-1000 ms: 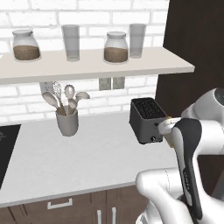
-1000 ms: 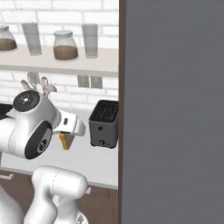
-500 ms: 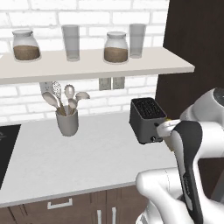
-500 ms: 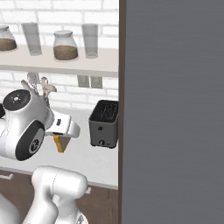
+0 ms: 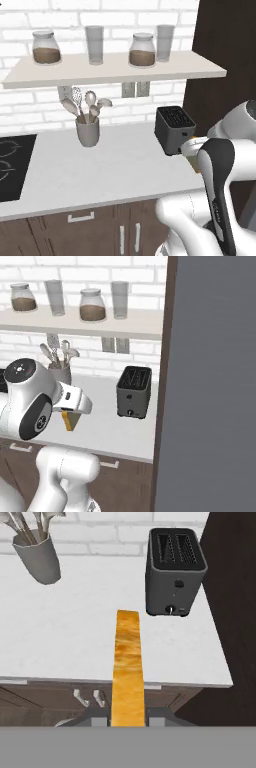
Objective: Start the toaster. Once the lever pops up, take the bread to the plate on the dining counter.
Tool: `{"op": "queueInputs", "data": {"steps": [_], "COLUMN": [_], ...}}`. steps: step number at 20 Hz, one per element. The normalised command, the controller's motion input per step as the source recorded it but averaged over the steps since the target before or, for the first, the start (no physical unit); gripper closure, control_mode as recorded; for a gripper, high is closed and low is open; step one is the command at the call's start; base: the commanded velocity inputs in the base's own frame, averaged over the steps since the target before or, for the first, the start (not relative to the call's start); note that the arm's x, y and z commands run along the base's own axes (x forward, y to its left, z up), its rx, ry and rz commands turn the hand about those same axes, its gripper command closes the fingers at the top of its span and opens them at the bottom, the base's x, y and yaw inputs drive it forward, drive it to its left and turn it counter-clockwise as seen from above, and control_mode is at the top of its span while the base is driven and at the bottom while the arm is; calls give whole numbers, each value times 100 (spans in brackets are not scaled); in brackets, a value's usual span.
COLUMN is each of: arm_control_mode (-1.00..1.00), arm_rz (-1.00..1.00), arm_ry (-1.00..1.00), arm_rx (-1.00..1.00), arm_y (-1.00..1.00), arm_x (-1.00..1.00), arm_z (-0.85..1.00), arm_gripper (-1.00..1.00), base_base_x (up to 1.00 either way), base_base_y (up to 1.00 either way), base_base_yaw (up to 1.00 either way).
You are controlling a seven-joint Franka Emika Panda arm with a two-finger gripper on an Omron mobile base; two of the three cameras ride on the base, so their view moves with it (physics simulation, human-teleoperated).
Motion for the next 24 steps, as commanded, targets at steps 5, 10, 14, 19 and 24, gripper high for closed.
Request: {"op": "queueInputs", "data": {"steps": [5,10,14,19,24], "arm_control_mode": [100,100,100,100,100], "arm_rz": [0,0,0,0,0], "arm_ry": [0,0,0,0,0], "arm_rx": [0,0,0,0,0], "arm_y": [0,0,0,0,0], "arm_x": [0,0,0,0,0], "arm_z": [0,0,0,0,0], "arm_gripper": [100,100,100,100,100], "base_base_x": [-9,-27,-20,-38,-41], "base_base_y": [71,33,29,26,16], "base_base_yaw": [28,83,87,87,88]}}
